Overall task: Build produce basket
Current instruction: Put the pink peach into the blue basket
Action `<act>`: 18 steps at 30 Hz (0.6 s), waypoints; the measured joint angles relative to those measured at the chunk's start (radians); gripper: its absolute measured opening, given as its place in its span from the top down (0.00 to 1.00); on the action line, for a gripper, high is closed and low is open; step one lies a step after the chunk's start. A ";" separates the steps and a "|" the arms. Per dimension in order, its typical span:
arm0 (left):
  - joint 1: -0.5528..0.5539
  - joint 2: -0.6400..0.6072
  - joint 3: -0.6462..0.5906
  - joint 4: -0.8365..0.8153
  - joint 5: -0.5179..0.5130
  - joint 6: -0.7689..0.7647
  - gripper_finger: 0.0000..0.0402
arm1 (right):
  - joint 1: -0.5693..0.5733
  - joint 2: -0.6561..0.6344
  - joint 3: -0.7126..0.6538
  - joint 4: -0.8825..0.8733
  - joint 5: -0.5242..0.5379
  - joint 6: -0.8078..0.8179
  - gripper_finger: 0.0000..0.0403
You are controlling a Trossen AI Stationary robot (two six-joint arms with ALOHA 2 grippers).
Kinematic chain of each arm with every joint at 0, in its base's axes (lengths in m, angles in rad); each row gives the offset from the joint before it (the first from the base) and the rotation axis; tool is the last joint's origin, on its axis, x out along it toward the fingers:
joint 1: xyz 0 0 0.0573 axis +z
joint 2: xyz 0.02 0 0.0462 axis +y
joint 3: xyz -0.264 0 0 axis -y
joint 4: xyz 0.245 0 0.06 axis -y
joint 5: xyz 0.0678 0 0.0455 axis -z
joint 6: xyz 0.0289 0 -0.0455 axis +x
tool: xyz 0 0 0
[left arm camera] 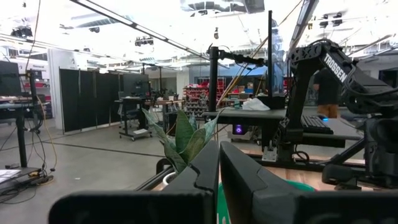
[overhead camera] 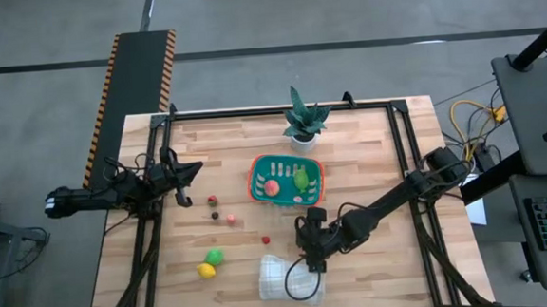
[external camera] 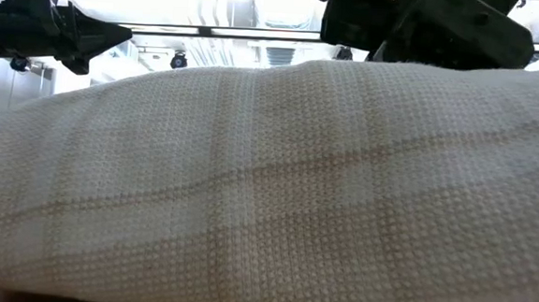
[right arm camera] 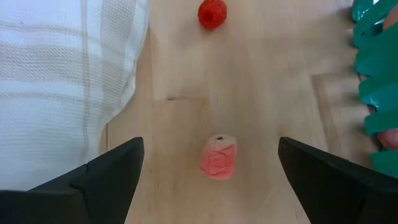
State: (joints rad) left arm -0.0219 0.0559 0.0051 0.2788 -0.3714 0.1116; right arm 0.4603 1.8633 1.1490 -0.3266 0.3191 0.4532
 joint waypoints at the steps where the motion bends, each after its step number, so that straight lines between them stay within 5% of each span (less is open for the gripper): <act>1: 0.000 0.000 0.000 0.000 0.000 0.000 1.00 | 0.000 0.000 -0.002 0.002 0.000 0.000 0.10; 18: 0.000 0.000 0.000 0.001 0.000 0.000 1.00 | -0.002 0.004 -0.033 0.007 0.022 0.019 0.10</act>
State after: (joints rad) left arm -0.0219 0.0560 0.0051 0.2798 -0.3715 0.1119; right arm 0.4580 1.8671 1.1160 -0.3201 0.3412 0.4721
